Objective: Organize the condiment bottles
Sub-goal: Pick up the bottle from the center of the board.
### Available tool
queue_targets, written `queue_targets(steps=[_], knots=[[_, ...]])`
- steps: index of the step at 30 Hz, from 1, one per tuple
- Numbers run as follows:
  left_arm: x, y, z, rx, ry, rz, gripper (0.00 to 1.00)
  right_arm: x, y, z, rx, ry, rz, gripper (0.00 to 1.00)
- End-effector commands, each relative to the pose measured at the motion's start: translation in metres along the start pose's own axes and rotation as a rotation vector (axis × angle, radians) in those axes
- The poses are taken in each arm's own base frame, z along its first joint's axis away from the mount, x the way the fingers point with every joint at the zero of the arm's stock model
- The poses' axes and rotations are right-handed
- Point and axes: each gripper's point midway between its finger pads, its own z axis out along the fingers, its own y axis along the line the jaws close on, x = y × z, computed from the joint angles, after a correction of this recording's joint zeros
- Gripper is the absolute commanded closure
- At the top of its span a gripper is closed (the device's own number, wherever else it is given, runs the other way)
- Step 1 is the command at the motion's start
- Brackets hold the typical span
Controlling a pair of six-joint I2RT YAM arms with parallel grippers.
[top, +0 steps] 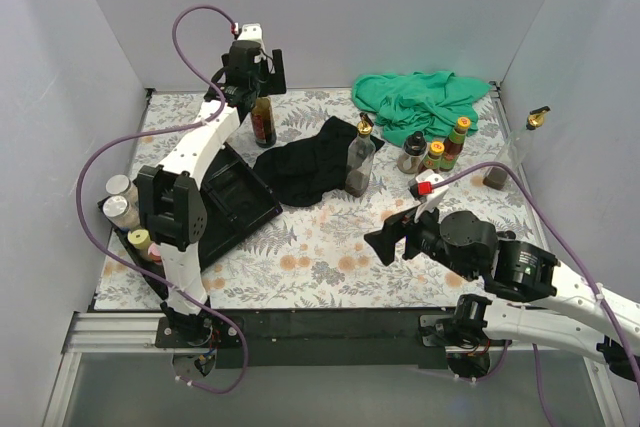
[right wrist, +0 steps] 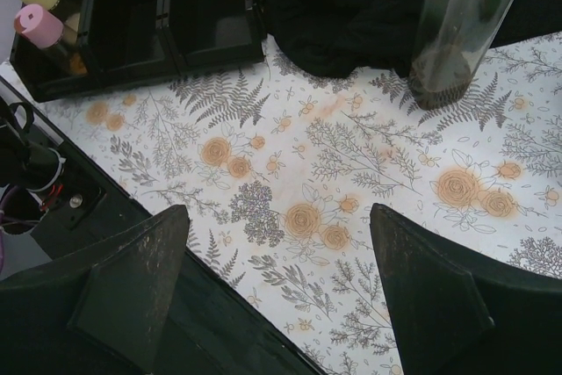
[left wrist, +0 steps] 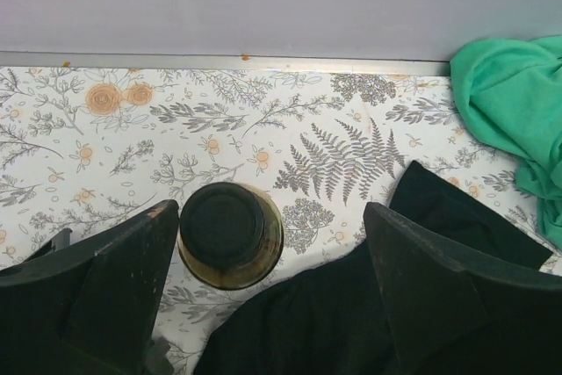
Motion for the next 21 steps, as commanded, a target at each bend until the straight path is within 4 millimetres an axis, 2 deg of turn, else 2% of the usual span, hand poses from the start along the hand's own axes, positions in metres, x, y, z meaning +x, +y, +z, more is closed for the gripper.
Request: queue_targets(steps=[1,6,7,8,10,11,13,18,19,21], knots=[[-0.035,-0.001,-0.004,0.011,-0.092,0.009,0.18,-0.032,0.004,-0.011,-0.020,-0.103,0.028,0.08],[-0.022,0.007,0.006,-0.026,-0.089,0.031,0.24,-0.031,-0.001,-0.012,-0.002,-0.115,0.036,0.08],[-0.015,0.007,0.007,-0.025,-0.079,0.036,0.25,-0.031,-0.002,-0.013,0.000,-0.119,0.037,0.08],[-0.012,0.007,0.007,-0.019,-0.080,0.040,0.26,-0.032,-0.003,-0.013,0.006,-0.121,0.036,0.08],[-0.020,0.005,0.003,-0.003,-0.120,0.036,0.32,-0.033,-0.004,-0.013,0.010,-0.126,0.041,0.08],[-0.012,0.005,0.004,0.002,-0.110,0.038,0.33,-0.032,-0.005,-0.013,0.018,-0.127,0.039,0.08],[-0.015,0.004,0.001,0.015,-0.124,0.035,0.34,-0.031,-0.007,-0.013,0.024,-0.128,0.045,0.09],[-0.003,0.007,-0.002,0.013,-0.119,0.033,0.35,-0.034,-0.006,-0.014,0.017,-0.144,0.063,0.09],[-0.003,0.007,0.000,0.013,-0.122,0.040,0.38,-0.034,-0.006,-0.014,0.017,-0.144,0.065,0.09],[-0.006,0.009,0.000,0.001,-0.134,0.055,0.49,-0.033,-0.006,-0.014,0.015,-0.143,0.064,0.09]])
